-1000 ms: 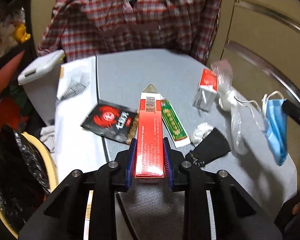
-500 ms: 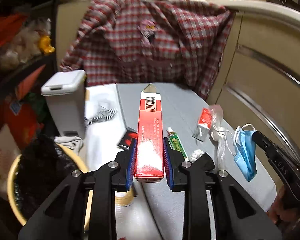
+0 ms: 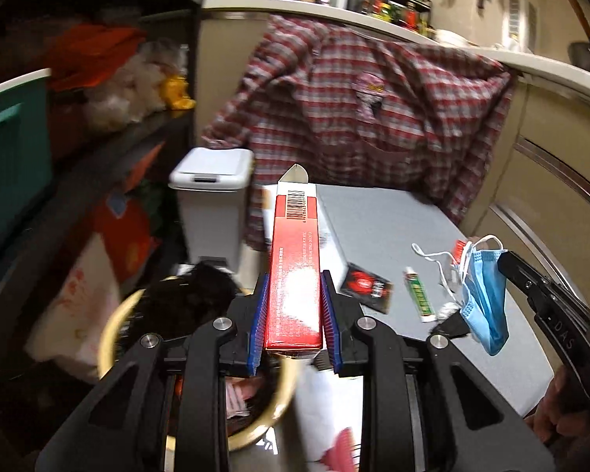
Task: Collect trash
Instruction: 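Carry the mask and red box over the bin and open both grippers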
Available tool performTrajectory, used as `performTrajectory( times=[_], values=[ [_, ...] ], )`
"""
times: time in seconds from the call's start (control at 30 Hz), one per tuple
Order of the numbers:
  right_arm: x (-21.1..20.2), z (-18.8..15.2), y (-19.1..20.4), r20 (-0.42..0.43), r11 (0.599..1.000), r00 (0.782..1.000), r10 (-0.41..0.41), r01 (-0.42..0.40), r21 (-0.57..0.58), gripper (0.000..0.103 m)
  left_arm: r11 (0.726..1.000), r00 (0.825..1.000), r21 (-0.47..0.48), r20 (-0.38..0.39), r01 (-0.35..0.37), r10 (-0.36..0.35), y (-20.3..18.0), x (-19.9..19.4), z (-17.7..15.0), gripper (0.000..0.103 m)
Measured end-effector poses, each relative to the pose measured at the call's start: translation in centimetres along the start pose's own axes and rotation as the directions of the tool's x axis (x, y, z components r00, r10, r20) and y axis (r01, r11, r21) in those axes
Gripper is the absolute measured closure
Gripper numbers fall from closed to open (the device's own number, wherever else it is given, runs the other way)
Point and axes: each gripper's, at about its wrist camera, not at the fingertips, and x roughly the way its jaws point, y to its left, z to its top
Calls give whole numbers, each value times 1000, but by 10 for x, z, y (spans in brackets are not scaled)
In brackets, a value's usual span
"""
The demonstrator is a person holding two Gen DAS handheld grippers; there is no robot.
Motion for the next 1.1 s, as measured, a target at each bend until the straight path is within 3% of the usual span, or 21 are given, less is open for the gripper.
performTrajectory(
  times=[0.2, 0.4, 1.1],
  values=[
    [11, 3, 48, -24, 995, 996, 86, -87, -43, 101, 997, 998, -44, 11, -66, 66, 43, -15, 3, 78],
    [27, 2, 92, -62, 984, 986, 152, -157, -84, 101, 993, 996, -77, 3, -85, 85, 72, -19, 4, 78],
    [86, -13, 146, -167, 972, 968, 186, -206, -114, 101, 989, 994, -116, -65, -90, 83, 110, 19, -6, 78]
  ],
)
